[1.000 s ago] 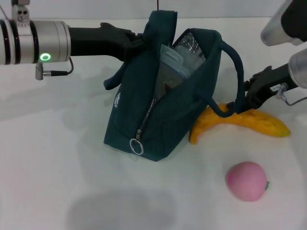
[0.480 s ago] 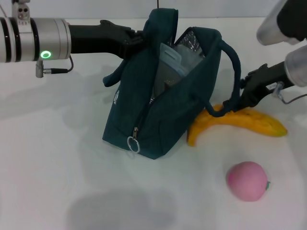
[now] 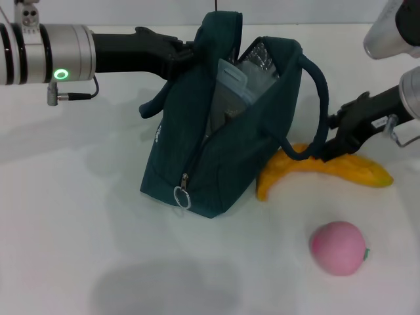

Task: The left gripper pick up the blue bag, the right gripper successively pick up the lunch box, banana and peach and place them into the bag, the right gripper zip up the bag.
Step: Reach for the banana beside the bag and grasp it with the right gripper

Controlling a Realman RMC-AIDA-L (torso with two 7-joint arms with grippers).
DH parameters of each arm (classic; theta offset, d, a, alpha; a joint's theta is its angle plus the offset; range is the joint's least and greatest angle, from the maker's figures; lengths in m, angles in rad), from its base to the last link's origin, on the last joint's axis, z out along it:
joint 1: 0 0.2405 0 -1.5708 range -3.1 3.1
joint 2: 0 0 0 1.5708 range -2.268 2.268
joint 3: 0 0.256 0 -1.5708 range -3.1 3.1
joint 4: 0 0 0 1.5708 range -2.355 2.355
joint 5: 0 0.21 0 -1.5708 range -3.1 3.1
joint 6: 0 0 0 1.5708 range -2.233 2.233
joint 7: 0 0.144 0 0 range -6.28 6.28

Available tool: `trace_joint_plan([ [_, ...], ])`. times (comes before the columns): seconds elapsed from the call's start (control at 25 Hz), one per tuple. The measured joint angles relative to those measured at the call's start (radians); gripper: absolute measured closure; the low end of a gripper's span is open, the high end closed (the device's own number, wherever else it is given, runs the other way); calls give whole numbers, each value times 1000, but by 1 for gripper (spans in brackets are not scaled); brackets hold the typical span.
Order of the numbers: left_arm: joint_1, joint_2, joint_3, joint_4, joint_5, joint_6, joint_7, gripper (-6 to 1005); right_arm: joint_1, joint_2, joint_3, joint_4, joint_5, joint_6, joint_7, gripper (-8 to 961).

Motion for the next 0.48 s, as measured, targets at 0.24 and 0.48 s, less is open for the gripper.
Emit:
trace_joint_plan([
  [0.24,-3,0,2,0,1,-10,0,888,16,3,-9,19,6,-38,-13,197],
  [0.48,-5,-4,4,0,1,-14,0,888,45,4,-14,127,-7,25,-13,200],
])
